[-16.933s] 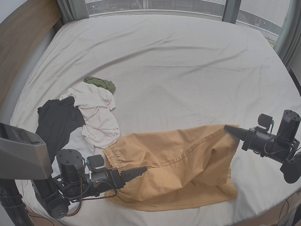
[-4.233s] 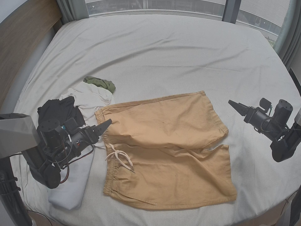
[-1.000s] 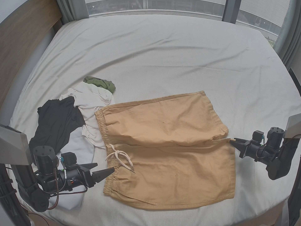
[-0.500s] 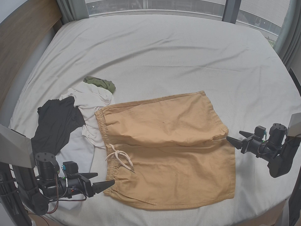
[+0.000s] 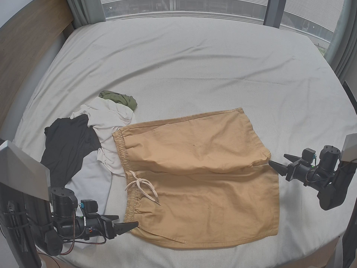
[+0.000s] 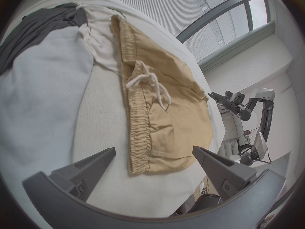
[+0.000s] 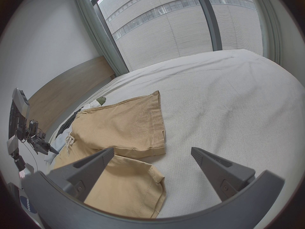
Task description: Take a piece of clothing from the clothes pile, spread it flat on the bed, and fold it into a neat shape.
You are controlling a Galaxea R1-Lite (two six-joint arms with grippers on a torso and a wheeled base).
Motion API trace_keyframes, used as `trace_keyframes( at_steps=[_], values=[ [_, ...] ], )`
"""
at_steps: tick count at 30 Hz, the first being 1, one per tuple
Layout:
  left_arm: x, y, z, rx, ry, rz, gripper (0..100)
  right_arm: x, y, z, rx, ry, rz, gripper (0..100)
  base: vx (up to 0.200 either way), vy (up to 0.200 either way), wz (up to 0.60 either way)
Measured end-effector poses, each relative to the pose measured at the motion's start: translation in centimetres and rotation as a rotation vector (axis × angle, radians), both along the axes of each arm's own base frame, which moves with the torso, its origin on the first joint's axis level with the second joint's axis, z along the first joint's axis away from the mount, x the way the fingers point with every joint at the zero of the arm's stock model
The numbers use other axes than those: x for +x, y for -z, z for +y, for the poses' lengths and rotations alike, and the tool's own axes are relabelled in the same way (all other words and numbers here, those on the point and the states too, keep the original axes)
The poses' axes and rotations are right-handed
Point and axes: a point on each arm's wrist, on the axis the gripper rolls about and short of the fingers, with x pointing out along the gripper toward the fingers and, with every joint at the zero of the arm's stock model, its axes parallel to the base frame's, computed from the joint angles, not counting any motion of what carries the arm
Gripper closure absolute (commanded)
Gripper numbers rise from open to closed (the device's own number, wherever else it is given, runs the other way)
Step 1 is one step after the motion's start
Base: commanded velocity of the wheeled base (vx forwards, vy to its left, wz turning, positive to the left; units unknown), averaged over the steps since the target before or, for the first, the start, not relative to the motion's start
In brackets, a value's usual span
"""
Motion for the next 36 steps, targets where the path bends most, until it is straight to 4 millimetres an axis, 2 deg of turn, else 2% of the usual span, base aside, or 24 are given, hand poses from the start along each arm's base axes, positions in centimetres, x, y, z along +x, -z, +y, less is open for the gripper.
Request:
trace_keyframes(
  at_steps=[9,16,17,27,36],
  values=[
    [-0.2,1.7,-0.3,0.006,0.028,0.078,0,0.0,0.1,0.1,0.0,-0.001,0.003,0,0.0,0.0,0.0],
    [-0.2,2.1,-0.4,0.006,0.031,0.094,0,0.1,0.3,0.0,0.0,0.0,0.007,0,0.0,0.0,0.0],
    [-0.2,2.1,-0.4,0.006,0.031,0.095,100,0.1,0.3,0.0,0.0,0.0,0.008,0,0.0,0.0,0.0],
    [0.4,2.3,-0.4,0.005,0.026,0.082,100,-0.2,0.7,0.1,0.0,-0.002,0.028,0,0.0,0.0,0.0],
    [0.5,2.3,-0.4,0.004,0.025,0.079,100,-2.1,1.5,0.4,0.002,-0.013,0.107,0,0.0,0.0,0.0]
  ],
)
